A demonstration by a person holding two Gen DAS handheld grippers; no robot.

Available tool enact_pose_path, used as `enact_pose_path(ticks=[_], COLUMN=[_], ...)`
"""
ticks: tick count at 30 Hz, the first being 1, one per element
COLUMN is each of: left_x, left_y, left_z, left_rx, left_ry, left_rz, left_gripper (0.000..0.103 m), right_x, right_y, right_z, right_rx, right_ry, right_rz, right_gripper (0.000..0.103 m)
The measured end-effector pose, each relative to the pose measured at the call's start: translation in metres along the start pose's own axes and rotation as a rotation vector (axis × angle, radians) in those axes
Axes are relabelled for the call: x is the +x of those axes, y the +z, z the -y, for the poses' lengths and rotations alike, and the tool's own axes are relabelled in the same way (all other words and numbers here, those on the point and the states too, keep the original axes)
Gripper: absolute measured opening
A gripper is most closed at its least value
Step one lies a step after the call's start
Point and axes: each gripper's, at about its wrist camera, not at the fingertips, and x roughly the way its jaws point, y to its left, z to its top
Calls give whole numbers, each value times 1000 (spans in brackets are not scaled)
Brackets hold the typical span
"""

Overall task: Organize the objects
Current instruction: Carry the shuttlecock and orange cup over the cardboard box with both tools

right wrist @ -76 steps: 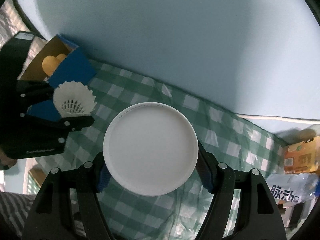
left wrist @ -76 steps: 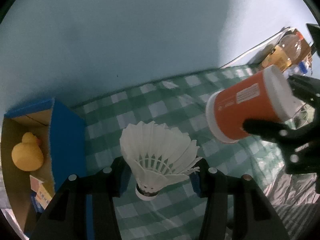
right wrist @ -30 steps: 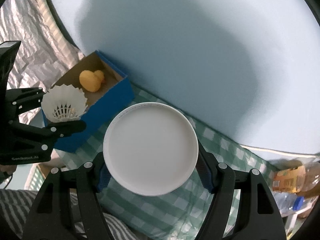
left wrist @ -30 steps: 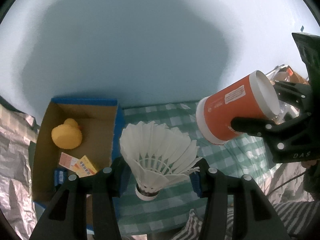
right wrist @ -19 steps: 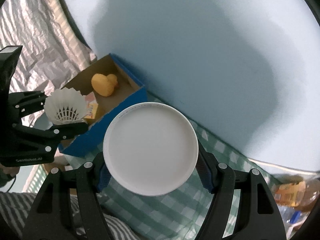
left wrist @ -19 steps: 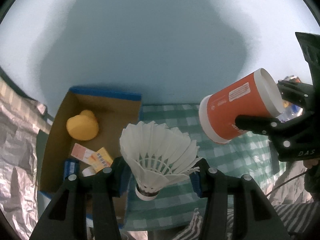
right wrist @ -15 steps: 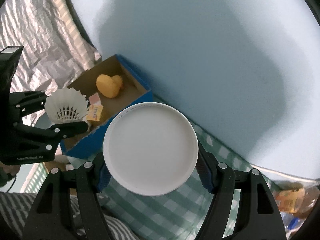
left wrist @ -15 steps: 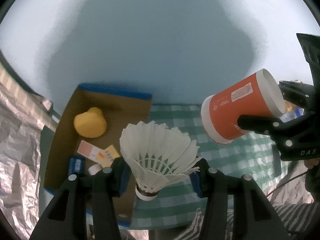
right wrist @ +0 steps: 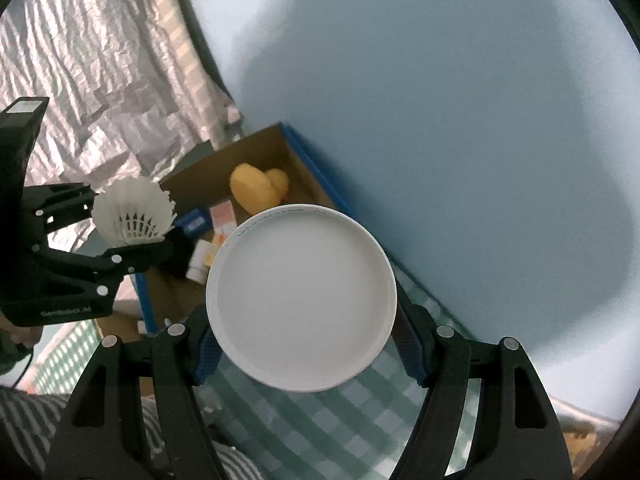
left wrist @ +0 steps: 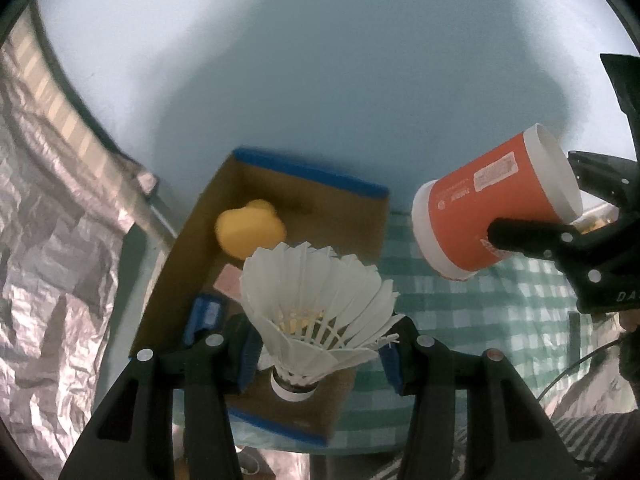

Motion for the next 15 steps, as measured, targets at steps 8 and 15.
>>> enact_pose_path(ticks=[8, 15], left_x=[18, 35], left_y=[-4, -8], left_z=[-30, -48], left_rx=[-45, -55], left_ry=[27, 42], left_rz=[-34, -60], left_gripper=[51, 51], right_x=[37, 66], right_y=[32, 51], right_z=[-28, -47], right_rx=[-64, -94], right_ry=[27, 34], right_rz=[-21, -40], right_gripper=[73, 73])
